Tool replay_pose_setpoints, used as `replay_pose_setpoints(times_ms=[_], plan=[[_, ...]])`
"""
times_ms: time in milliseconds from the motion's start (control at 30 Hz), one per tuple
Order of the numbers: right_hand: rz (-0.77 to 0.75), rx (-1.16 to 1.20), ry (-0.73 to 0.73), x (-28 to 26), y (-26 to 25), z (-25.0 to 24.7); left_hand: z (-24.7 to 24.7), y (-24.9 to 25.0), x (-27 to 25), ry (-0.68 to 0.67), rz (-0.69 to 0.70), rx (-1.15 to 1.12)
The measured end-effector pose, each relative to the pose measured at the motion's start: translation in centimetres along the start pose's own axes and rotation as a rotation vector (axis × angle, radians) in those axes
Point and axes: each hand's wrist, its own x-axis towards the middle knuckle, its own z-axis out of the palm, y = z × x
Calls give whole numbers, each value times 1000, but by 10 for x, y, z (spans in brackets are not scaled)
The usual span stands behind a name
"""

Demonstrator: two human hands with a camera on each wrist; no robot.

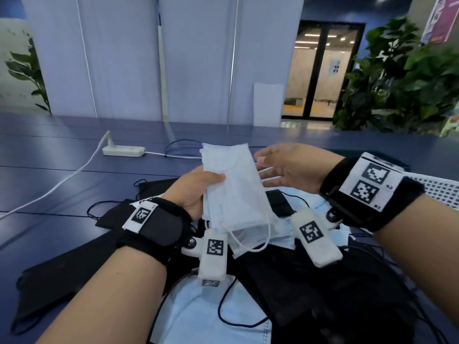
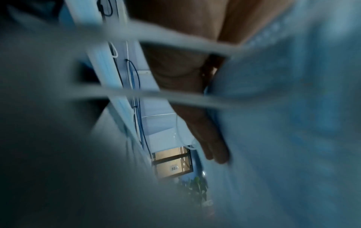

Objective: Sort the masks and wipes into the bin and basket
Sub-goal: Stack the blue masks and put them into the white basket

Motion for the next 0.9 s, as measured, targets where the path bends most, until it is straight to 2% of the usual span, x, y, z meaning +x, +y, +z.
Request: replay_pose_setpoints(times_ms=[100,267,333,500,633,700,767,833,900], plan=[[51,-215,46,-11,1,-22,-15,12,-3,112,26,-8],[287,-478,-122,-22,7,-25,-36,31,-6,209,95,-47],[322,-567,-157,-19,8,-14,-36,31,-7,224,77,-54],[366,-868,-110,-6,8,8,-31,25,-11,230,34,-64],[438,-937,-146,1,13,19,-34,24,-11,222,34,-116],[434,-982,-199,2,14,22,-36,22,-10,221,10,-116],[381,-928,-222,4,12,21,-36,20,-7,218,-19,-127],[282,-860,-160,5,3,16,-35,20,-7,217,-49,-125],[167,-773,-5,5,-9,7,-35,19,-5,228,-51,-120]])
